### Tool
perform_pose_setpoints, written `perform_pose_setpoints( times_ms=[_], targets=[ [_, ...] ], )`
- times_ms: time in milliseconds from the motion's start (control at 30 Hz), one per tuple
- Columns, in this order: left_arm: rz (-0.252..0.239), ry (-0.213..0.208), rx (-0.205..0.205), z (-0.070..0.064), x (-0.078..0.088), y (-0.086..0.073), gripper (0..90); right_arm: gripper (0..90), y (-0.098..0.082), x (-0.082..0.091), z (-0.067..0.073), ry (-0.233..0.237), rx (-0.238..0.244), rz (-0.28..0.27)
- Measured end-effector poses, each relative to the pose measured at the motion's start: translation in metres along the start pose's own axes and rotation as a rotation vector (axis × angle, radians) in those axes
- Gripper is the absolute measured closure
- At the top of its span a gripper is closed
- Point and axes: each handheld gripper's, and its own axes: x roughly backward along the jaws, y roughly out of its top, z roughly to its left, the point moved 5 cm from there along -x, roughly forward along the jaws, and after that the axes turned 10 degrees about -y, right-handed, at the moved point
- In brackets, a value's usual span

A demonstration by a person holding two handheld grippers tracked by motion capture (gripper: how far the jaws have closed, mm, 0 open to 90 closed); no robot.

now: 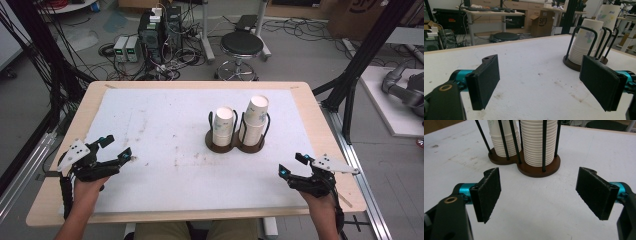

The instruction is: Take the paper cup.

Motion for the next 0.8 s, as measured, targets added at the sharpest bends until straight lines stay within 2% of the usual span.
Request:
perform_pose_setpoints(
  times_ms=[133, 400, 633, 733, 800],
  targets=[
    [0.002, 0.0, 0.004, 0.0, -0.001, -0.001, 16.5, 20.9, 0.0, 0.0, -0.001, 0.001, -0.006, -0.003],
    [0.003, -0.001, 0.003, -0.001, 0.0, -0.001, 16.5, 20.9, 0.0, -0.002, 0.0, 0.032, -0.026, -0.004],
    [0.003, -0.011, -0.008, -0.005, 0.006, -0.001, 16.5, 20.8, 0.008, -0.006, 0.013, 0.087, -0.03, -0.004],
    [0.005, -0.011, -0.007, -0.006, 0.009, -0.002, 16.5, 20.8, 0.011, -0.009, 0.016, 0.096, -0.027, -0.003],
    [0.011, -0.011, -0.01, -0.007, 0.01, -0.003, 16.5, 20.8, 0.015, -0.014, 0.022, 0.13, -0.012, -0.002]
  ],
)
